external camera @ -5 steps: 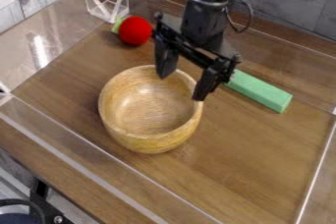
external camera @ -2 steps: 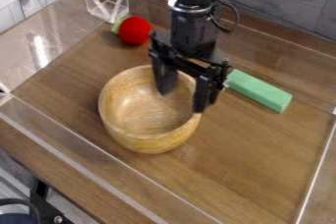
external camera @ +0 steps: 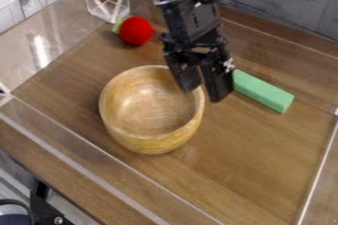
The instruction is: Move the red fruit to the right
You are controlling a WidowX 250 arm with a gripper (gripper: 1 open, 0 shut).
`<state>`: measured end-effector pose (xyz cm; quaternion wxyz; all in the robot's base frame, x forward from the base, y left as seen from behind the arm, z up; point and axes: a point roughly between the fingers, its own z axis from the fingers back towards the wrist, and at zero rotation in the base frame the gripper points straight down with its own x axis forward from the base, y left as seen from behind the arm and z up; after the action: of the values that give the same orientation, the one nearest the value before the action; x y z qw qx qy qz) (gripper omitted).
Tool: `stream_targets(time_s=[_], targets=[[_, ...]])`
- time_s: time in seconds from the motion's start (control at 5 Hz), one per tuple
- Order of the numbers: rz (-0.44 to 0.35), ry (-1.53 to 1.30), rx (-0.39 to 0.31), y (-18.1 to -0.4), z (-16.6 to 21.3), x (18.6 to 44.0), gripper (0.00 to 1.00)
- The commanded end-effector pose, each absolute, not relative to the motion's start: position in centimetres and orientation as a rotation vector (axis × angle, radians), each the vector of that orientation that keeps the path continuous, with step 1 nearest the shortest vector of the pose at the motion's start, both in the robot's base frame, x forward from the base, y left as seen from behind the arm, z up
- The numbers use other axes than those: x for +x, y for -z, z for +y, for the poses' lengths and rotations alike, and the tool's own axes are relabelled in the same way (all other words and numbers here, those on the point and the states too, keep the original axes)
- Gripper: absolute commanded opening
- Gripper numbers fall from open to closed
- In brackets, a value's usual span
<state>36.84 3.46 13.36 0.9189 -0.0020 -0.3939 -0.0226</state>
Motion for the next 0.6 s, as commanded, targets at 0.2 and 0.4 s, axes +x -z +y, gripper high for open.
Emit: stream_targets(time_s=[0.2,0.4], targets=[[-0.877,-0.004,0.053,-15.55,3.45,36.85,1.00],[-0.907,-0.037,0.082,-15.75,3.85,36.85,1.00]])
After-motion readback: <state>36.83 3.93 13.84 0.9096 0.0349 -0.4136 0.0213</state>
